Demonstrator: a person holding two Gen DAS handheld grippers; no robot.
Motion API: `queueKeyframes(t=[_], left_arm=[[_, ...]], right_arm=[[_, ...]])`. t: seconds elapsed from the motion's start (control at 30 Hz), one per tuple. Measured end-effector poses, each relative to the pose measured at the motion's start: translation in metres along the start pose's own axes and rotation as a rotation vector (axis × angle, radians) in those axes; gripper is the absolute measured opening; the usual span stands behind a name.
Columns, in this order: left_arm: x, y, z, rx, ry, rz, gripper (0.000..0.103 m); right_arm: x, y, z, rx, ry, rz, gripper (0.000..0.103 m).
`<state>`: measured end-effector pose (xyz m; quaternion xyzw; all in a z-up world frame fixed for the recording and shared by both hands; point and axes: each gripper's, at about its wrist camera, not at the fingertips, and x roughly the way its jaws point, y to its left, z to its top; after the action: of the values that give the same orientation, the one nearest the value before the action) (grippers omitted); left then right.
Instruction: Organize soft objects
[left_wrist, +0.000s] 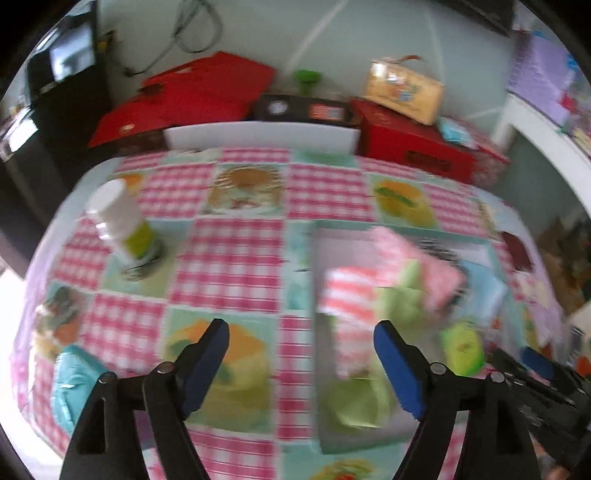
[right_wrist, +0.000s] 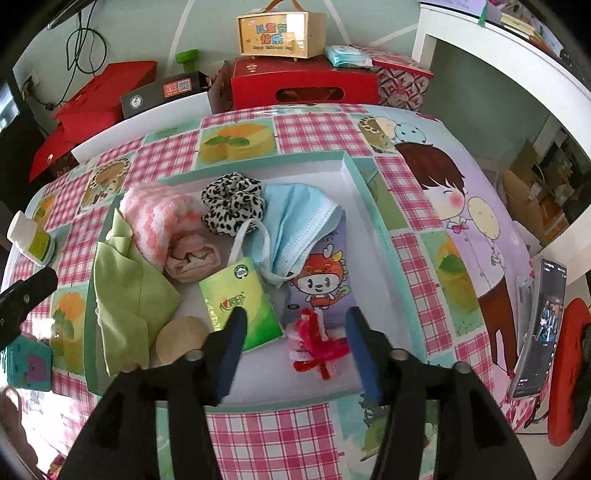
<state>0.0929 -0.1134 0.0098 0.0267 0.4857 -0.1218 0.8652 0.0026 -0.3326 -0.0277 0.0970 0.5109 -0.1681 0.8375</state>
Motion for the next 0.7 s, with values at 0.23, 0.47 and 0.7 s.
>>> queueKeyframes(t=[0.23,0.47,0.7], left_arm=[[0.024,0.033,-0.004,-0.088,0.055,0.088,0.089],[0.031,0.042,-0.006,-0.129,0.053,0.122,0.103],[0.031,0.04,-0.006,-0.12,0.057,0.12,0.103]], right_arm=[[0.003,0.009,0.0,-0.032,0.007,0.0,0.065],[0.003,0.01,0.001,-0.021,-0.014,0.011,0.093],[0.006,0.011,0.0,-0.026,0.0,0.015,0.093]])
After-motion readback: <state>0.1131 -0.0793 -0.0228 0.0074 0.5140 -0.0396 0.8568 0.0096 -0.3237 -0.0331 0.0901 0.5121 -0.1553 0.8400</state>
